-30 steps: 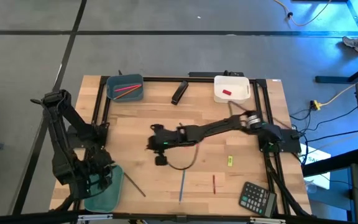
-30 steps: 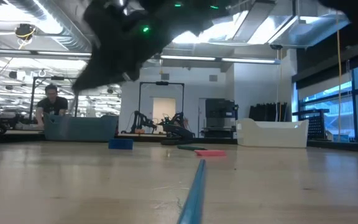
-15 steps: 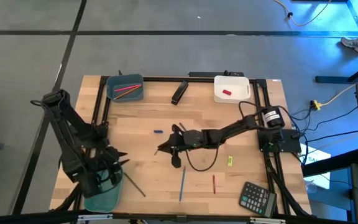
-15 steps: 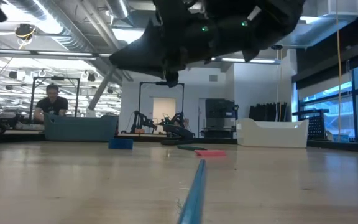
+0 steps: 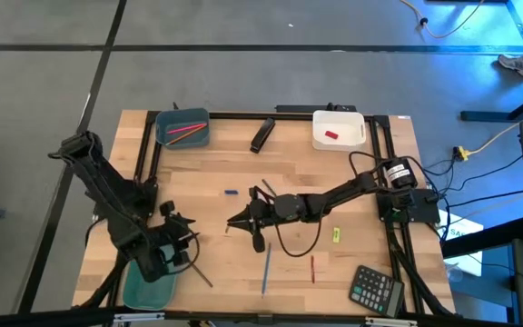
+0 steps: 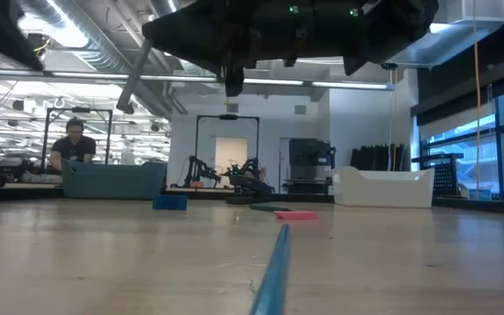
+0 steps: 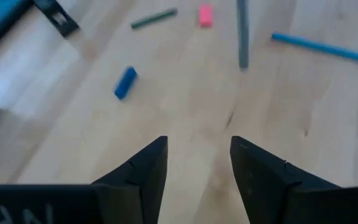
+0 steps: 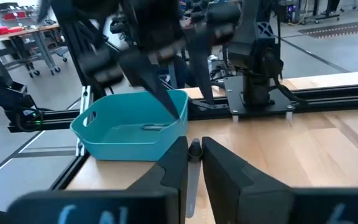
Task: Sort crayons/erasers/pens/pencils in bins
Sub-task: Put the gray crayon into the green bin
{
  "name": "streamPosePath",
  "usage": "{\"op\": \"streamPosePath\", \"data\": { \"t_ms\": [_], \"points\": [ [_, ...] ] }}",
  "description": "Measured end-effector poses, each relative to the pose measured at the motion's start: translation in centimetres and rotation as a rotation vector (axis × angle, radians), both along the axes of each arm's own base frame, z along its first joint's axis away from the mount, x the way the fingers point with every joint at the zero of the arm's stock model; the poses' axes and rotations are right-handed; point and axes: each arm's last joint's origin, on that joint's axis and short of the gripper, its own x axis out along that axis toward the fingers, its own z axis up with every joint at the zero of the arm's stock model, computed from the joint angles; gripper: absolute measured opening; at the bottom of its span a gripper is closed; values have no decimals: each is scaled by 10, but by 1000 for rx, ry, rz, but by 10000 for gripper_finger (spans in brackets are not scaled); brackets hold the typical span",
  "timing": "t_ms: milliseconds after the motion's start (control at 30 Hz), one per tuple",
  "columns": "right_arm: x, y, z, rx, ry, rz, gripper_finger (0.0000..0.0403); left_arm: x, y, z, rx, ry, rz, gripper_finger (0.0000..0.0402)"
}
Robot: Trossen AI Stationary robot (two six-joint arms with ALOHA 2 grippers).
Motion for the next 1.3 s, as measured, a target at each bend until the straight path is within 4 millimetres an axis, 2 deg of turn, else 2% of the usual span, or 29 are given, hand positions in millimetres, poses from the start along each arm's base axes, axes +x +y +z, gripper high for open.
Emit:
{"op": "streamPosePath", "data": {
  "t_ms": [133, 267, 567, 767, 1067, 1300],
  "points": [
    [-1, 4, 1, 5, -10, 8, 51, 7, 1, -24, -50, -12, -50, 170],
    [-2, 9, 1, 10, -11, 18, 51, 18, 2, -34, -50, -48, -124, 170],
    [-4, 20, 3, 0, -27, 47, 51, 46, 12, -26, 65, -109, -219, 170],
    [-5, 23, 3, -36, -39, 55, 51, 62, 10, -18, 14, -151, -356, 170],
    [-5, 23, 4, -62, -53, 59, 51, 79, 25, -13, -61, -188, -351, 167],
    [-5, 23, 4, -84, -57, 62, 51, 84, 30, -12, -98, -179, -389, 132]
  ]
}}
